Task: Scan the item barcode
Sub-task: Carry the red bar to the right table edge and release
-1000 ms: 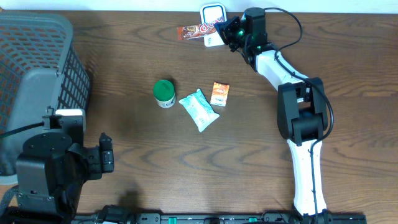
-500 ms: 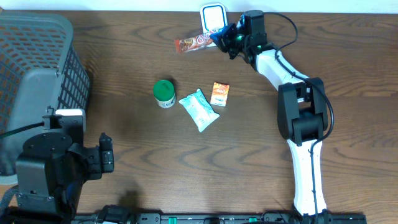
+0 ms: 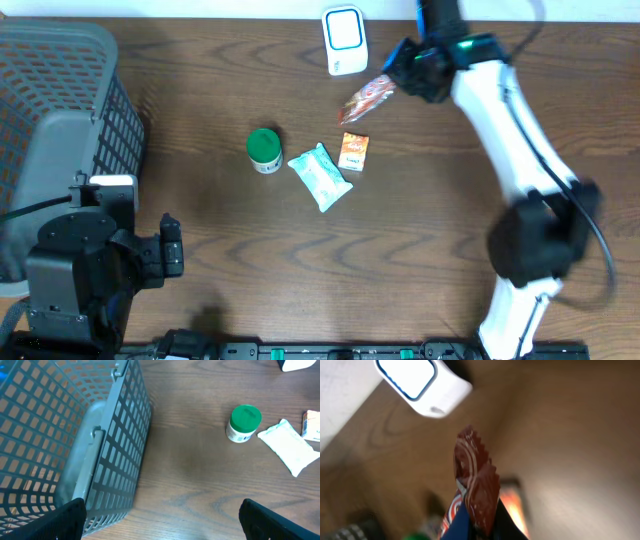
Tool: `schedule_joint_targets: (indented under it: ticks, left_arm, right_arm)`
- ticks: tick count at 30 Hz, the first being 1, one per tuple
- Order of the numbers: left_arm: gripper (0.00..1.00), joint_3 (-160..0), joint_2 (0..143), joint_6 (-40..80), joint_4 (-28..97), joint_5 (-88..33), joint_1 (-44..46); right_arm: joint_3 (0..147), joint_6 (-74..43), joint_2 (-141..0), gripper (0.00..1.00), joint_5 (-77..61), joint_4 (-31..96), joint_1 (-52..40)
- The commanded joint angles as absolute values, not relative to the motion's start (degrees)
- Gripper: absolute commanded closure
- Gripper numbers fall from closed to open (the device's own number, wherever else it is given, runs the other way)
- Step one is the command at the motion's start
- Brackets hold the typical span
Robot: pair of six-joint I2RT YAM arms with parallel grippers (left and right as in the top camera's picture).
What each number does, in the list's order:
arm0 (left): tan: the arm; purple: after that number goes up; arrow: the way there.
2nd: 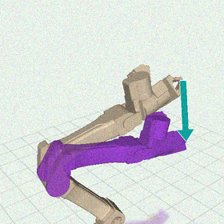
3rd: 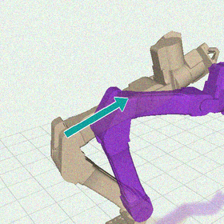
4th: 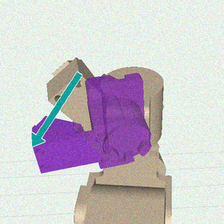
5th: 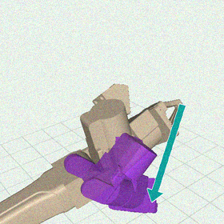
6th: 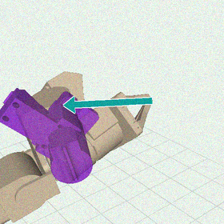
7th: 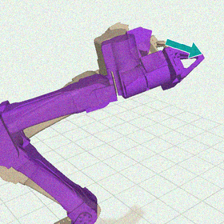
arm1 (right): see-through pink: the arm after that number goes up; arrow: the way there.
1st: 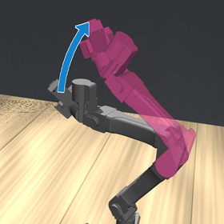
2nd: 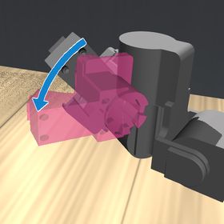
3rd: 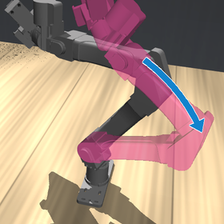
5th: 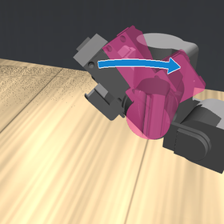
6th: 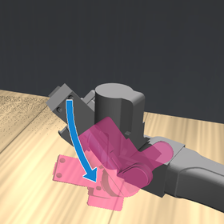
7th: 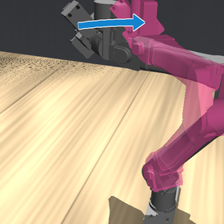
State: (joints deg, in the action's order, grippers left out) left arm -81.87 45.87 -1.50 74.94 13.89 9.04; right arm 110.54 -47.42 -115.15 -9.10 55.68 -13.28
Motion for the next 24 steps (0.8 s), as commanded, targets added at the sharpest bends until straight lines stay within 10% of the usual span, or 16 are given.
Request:
schedule_joint_targets:
  ticks: [1,9,24]
  left_arm:
    - [0.02,-81.7,45.9,-1.2,75.0,14.2,8.8]
    - [0.02,-81.7,45.9,-1.2,75.0,14.2,8.8]
    - [0.02,-81.7,45.9,-1.2,75.0,14.2,8.8]
  right_arm:
    - [110.8,-43.3,-108.7,0.99,-2.8,65.5,-7.8]
    - [104.9,-42.0,-108.5,0.99,6.2,74.7,9.4]
    - [70.8,-30.6,-108.5,0.99,7.0,37.8,39.5]
